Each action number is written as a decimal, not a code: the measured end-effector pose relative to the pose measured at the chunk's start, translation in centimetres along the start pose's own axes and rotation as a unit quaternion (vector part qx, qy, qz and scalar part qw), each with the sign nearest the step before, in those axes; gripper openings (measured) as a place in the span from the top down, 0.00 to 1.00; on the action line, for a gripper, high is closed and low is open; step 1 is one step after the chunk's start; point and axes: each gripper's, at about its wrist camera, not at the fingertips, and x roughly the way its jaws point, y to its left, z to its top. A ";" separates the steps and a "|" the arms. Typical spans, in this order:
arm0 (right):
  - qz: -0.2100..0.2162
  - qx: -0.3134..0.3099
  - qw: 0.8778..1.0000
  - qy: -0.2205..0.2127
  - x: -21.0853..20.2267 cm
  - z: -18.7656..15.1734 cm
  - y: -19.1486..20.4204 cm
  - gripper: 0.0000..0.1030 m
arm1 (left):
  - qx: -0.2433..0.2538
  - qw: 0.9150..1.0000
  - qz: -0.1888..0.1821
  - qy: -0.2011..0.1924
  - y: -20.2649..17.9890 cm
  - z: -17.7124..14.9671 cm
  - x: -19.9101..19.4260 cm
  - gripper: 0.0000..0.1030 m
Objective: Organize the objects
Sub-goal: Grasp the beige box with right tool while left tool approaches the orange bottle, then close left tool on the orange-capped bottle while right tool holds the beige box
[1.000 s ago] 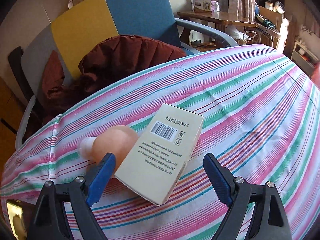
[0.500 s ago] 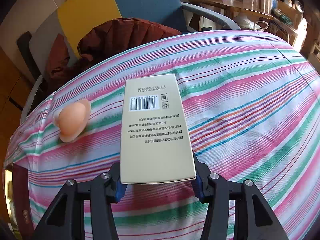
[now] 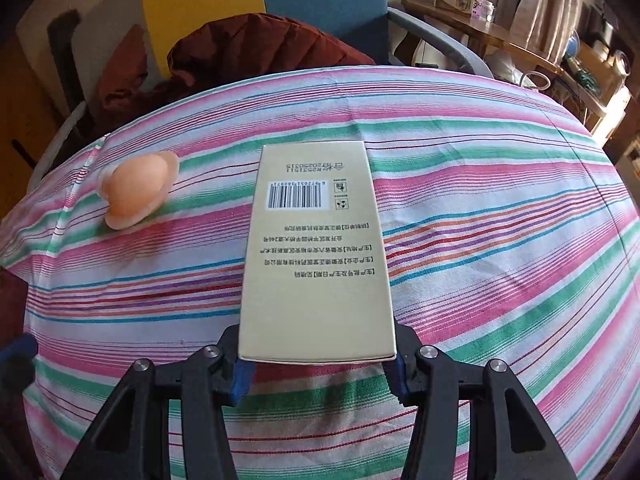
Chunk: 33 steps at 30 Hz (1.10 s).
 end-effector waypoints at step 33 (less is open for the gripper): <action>0.035 0.043 0.998 0.020 1.0 2.2 -1.4 0.46 | 0.126 0.979 0.160 -0.016 -1.9 5.2 5.4 0.17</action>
